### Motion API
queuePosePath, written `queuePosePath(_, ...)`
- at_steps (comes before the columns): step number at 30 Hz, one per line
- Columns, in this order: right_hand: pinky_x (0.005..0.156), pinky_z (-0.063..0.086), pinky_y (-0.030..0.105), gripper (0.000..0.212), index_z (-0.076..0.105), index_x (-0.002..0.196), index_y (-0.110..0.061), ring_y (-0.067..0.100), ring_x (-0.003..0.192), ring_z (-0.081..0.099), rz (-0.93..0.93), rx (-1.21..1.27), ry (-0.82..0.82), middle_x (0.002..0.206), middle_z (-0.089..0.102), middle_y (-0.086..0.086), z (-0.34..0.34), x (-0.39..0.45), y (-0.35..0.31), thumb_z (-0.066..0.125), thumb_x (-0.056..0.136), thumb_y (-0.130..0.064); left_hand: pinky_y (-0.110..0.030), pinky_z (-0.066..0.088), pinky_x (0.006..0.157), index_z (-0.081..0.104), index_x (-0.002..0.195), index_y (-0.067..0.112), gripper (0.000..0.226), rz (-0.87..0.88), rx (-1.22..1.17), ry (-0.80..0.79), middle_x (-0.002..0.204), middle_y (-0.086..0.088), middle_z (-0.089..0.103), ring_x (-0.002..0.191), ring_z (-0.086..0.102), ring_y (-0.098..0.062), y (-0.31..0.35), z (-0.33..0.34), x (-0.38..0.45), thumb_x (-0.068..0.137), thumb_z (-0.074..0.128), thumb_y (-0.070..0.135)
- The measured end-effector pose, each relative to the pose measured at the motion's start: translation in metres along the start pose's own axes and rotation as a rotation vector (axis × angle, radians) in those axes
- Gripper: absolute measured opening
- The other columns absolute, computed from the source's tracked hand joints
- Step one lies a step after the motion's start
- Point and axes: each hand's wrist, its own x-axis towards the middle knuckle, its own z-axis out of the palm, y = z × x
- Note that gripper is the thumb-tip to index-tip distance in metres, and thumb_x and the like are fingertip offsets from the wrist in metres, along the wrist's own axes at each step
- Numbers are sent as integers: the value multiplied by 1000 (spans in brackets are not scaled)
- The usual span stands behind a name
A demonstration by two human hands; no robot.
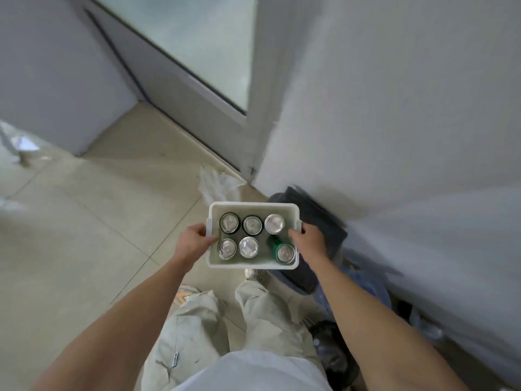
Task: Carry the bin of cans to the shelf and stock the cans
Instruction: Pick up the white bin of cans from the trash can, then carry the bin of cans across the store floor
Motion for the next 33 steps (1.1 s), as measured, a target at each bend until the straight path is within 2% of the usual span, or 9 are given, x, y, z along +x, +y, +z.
queuePosePath(2, 65, 47, 35, 13, 63, 68, -18, 30, 80, 64, -85, -99, -45, 79, 69, 7, 28, -17, -44, 62, 78, -28, -31, 37, 58, 56, 63, 15, 20, -37, -74, 73, 61, 3, 55, 60, 50, -18, -32, -42, -12, 72, 73, 21)
queuePosePath(9, 68, 52, 32, 19, 67, 77, -19, 25, 77, 65, -398, -444, -190, 76, 69, 1, 159, -98, -191, 57, 78, -34, -28, 44, 57, 63, 69, 17, 24, -183, -172, 373, 66, 0, 69, 67, 67, -23, -151, -181, -73, 68, 70, 40)
queuePosePath(15, 55, 37, 29, 26, 50, 59, -19, 26, 68, 56, -723, -759, -396, 61, 54, -2, 301, -172, -309, 59, 80, -30, -24, 44, 55, 71, 74, 24, 27, -428, -369, 596, 67, 7, 70, 71, 68, -18, -261, -261, -116, 71, 68, 51)
queuePosePath(18, 61, 45, 32, 22, 56, 64, -17, 29, 73, 61, -866, -902, -511, 70, 63, 4, 382, -215, -355, 59, 81, -31, -25, 44, 55, 72, 71, 24, 25, -543, -520, 720, 67, 4, 71, 70, 68, -21, -312, -295, -140, 68, 70, 49)
queuePosePath(21, 67, 51, 32, 20, 62, 73, -14, 29, 78, 67, -987, -1027, -600, 78, 70, 6, 461, -272, -391, 58, 81, -31, -26, 44, 58, 72, 73, 23, 22, -635, -627, 821, 72, 1, 72, 72, 67, -24, -364, -332, -163, 68, 71, 44)
queuePosePath(24, 58, 43, 28, 21, 56, 67, -13, 28, 71, 61, -1096, -1122, -652, 69, 65, 4, 536, -341, -417, 57, 80, -29, -26, 40, 57, 65, 68, 23, 22, -723, -721, 872, 74, -1, 70, 73, 64, -25, -418, -369, -190, 69, 72, 44)
queuePosePath(26, 55, 40, 25, 19, 61, 77, -10, 32, 71, 62, -1178, -1171, -684, 74, 68, 8, 584, -386, -425, 56, 81, -28, -26, 40, 55, 65, 69, 23, 23, -766, -787, 909, 73, 1, 69, 71, 64, -23, -455, -389, -206, 68, 71, 45)
queuePosePath(29, 64, 48, 31, 21, 65, 91, -13, 34, 81, 66, -1318, -1270, -703, 83, 70, 10, 650, -445, -433, 53, 85, -29, -27, 41, 58, 66, 71, 22, 24, -822, -864, 926, 76, -1, 69, 74, 65, -25, -510, -417, -223, 69, 70, 46)
queuePosePath(33, 66, 49, 36, 17, 62, 85, -15, 33, 79, 63, -1386, -1330, -760, 77, 65, 5, 726, -514, -437, 50, 82, -26, -29, 43, 60, 59, 69, 20, 24, -887, -940, 939, 78, -3, 67, 77, 63, -28, -570, -452, -244, 70, 68, 42)
